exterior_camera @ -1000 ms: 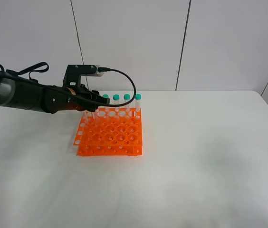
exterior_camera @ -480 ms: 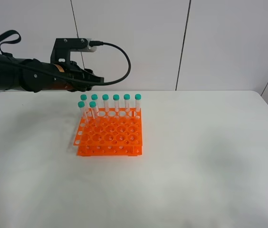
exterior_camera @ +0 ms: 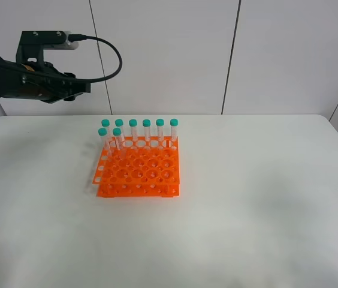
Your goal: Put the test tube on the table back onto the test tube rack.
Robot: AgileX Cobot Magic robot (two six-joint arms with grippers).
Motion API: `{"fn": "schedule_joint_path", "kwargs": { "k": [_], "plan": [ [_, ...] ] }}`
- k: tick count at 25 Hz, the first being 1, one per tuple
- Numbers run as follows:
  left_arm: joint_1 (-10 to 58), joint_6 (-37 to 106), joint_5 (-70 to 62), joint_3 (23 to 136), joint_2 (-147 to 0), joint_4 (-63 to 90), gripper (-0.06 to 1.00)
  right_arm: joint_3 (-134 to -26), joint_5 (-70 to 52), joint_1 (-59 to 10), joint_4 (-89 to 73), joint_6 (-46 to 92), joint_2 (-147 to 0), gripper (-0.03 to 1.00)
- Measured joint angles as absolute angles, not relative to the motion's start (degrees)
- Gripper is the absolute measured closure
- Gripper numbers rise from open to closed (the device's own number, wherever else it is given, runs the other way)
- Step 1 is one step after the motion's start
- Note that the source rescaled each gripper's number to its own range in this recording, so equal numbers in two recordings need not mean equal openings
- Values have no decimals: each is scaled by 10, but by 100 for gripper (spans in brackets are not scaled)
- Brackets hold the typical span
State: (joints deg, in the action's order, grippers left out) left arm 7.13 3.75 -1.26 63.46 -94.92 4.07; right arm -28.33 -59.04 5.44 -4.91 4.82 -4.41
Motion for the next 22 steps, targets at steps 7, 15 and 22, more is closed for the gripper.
{"fn": "schedule_joint_path", "kwargs": {
  "k": [7,15,22],
  "plan": [
    [1,33,-41,635,-947,39,53,-283,-590,54,-50,48,-44,11],
    [-19,19,-68,635,-947,39,53,-283,-590,54,-50,48,-44,11],
    [-19,19,-154,635,-940,23,53,-283,-590,54,-50,48,-44,11]
  ]
}}
